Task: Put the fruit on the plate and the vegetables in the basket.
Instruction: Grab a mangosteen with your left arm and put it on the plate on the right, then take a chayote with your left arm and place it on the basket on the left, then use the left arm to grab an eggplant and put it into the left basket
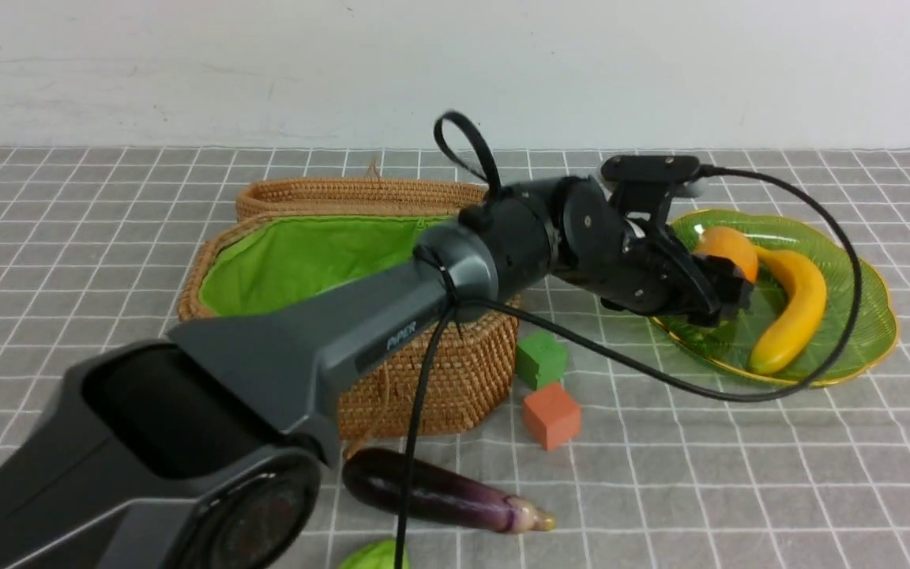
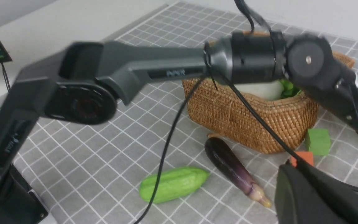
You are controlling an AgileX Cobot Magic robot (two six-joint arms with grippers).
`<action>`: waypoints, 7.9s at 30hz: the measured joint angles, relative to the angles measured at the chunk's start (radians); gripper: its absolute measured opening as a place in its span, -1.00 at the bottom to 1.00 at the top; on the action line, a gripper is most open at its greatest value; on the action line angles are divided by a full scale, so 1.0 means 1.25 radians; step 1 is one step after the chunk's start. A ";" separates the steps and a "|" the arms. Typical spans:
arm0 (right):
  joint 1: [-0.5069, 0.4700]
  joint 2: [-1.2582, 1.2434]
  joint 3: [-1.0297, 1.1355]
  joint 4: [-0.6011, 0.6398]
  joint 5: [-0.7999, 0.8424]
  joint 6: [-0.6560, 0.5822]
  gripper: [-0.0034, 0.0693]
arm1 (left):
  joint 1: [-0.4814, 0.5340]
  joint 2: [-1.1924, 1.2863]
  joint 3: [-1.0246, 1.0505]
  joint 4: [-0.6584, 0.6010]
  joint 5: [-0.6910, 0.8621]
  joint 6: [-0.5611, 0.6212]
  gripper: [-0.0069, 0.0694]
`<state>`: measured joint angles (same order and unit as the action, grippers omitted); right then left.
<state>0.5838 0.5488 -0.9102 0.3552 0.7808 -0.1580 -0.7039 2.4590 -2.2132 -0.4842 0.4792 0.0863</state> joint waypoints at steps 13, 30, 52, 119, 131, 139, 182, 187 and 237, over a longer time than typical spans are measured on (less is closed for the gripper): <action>0.000 0.000 0.000 -0.004 0.007 0.000 -0.93 | 0.000 0.015 0.000 0.000 -0.001 -0.086 0.59; 0.000 0.000 0.000 0.007 0.033 0.000 -0.92 | -0.001 -0.066 0.000 0.031 0.193 0.024 0.73; 0.000 0.000 0.000 -0.022 0.060 -0.019 -0.86 | 0.000 -0.779 0.431 0.518 0.604 -0.101 0.73; 0.000 0.000 0.000 -0.107 0.161 -0.020 -0.66 | 0.061 -0.663 0.797 1.117 -0.019 -0.683 0.33; 0.000 0.000 0.000 -0.107 0.161 -0.020 -0.63 | 0.061 -0.632 0.797 1.133 -0.002 -0.697 0.56; 0.000 0.000 0.000 -0.106 0.161 -0.020 -0.61 | 0.056 -0.676 0.797 1.117 0.056 -0.680 0.90; 0.000 0.000 0.000 -0.087 0.135 -0.020 -0.52 | -0.079 -0.511 0.924 0.604 -0.071 0.500 0.25; 0.000 0.000 0.000 -0.085 0.125 -0.020 -0.51 | -0.079 -0.499 0.926 0.581 -0.035 0.487 0.07; 0.000 0.000 0.000 -0.071 0.124 -0.042 -0.42 | -0.067 -0.872 0.833 0.406 0.205 0.434 0.05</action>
<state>0.5838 0.5488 -0.9102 0.2662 0.9359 -0.2106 -0.7877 1.3685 -1.1724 0.0231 0.7350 0.6286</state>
